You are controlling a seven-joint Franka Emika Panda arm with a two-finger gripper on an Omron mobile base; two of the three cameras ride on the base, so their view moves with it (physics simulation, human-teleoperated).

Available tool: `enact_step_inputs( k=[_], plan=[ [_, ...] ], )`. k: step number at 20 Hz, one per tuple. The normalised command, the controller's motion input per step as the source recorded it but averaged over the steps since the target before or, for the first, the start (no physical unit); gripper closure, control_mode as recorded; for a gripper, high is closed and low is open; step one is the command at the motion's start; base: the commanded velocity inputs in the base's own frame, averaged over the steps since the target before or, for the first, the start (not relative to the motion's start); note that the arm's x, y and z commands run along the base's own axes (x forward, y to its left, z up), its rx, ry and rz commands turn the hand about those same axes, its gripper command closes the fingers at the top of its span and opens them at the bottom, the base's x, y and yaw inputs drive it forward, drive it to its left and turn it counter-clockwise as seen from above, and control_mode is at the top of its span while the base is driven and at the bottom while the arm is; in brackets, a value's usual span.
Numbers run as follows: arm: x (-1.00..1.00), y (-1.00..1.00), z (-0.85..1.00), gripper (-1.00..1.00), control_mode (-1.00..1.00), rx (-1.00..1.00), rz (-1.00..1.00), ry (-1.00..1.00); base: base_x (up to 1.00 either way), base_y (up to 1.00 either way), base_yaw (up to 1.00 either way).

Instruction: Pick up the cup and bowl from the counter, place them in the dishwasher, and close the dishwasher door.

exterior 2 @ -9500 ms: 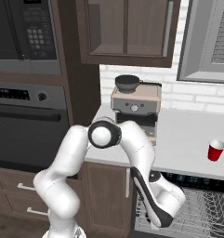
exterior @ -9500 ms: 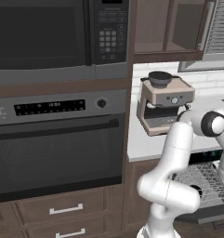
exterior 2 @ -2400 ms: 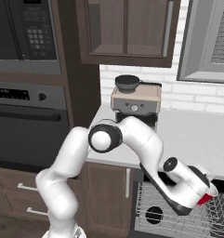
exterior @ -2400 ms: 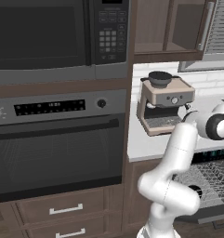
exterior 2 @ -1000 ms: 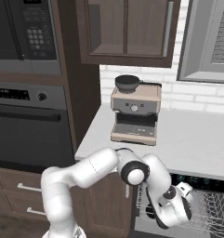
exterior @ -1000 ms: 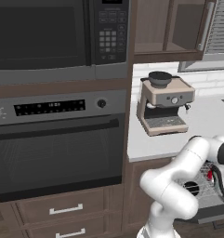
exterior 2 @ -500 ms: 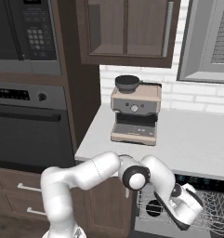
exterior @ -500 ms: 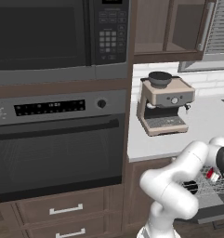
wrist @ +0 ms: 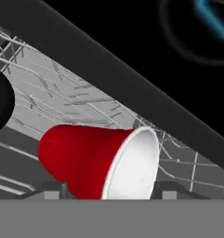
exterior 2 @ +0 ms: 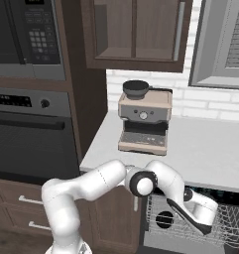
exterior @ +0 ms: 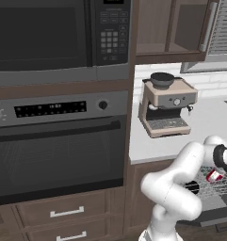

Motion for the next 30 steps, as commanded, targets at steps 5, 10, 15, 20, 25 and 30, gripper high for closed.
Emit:
enact_step_inputs(
  k=[5, 10, 15, 20, 25, 30],
  plan=[
    [-1.0, 0.02, 0.48, -1.0, -1.0, 0.17, 0.0, -0.23, 0.0, 0.0, 0.0],
    [-1.0, 0.0, 0.66, -1.0, -1.0, 0.24, 0.0, -0.22, 0.0, 0.0, 0.0],
    [-1.0, 0.0, 0.94, -1.0, -1.0, 0.27, -0.01, -0.03, 0.0, 0.0, 0.0],
    [-1.0, 0.0, 0.94, -1.0, -1.0, 0.07, 0.0, 0.1, 0.0, 0.0, 0.0],
    [-1.0, 0.0, 0.4, -1.0, -1.0, 0.0, 0.08, 0.18, 0.0, 0.0, 0.0],
    [-1.0, -0.07, 0.53, -1.0, -1.0, 0.03, 0.08, 0.15, 0.0, 0.0, 0.0]
  ],
)
